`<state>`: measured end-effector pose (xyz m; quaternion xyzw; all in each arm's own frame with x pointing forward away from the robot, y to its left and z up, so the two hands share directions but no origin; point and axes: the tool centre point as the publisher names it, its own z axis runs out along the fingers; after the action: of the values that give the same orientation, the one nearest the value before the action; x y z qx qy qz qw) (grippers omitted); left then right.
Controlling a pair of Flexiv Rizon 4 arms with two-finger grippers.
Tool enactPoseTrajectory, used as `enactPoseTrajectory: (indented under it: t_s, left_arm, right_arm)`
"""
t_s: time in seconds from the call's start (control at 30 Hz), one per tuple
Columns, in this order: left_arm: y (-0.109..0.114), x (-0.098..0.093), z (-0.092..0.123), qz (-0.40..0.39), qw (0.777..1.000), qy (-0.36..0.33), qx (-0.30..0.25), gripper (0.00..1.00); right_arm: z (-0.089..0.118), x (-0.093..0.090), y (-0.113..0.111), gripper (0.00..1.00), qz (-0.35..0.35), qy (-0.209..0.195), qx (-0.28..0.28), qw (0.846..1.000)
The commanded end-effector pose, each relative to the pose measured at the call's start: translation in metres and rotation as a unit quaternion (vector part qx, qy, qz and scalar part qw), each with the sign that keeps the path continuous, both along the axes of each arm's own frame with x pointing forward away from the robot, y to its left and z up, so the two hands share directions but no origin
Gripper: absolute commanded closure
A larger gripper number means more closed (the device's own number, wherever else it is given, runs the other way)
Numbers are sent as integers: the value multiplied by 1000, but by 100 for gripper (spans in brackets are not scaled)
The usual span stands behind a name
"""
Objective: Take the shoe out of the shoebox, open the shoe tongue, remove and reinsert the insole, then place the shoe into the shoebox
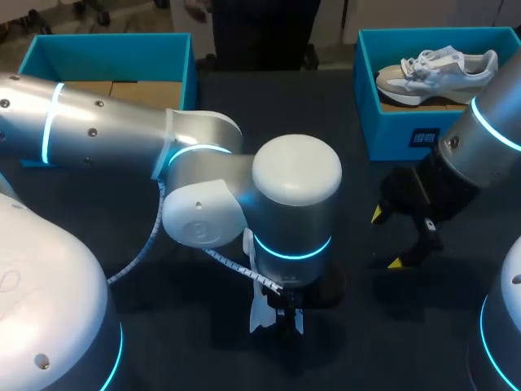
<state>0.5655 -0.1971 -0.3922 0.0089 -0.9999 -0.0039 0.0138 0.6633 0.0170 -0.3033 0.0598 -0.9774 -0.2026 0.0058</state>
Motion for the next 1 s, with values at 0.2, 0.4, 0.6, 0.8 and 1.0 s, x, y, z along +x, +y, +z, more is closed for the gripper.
enactPoseTrajectory:
  t_s: [0.2, 0.4, 0.6, 0.8, 1.0]
  left_arm:
    - [5, -1, -1, 10, 1000, -3, -1, 100]
    - [7, 0, 2, 15, 1000, -1, -6, 100]
    - [10, 7, 13, 21, 1000, 1, -17, 100]
    - [19, 23, 33, 43, 999, 1, -22, 100]
    - [31, 45, 64, 49, 998, 20, -16, 100]
  right_arm:
    - [-1, -1, 0, 0, 0, -1, -1, 1000]
    - [-1, -1, 0, 0, 0, -1, -1, 1000]
    - [-1, -1, 0, 0, 0, -1, -1, 1000]
    - [-1, -1, 0, 0, 0, -1, -1, 1000]
    - [-1, -1, 0, 0, 0, -1, -1, 1000]
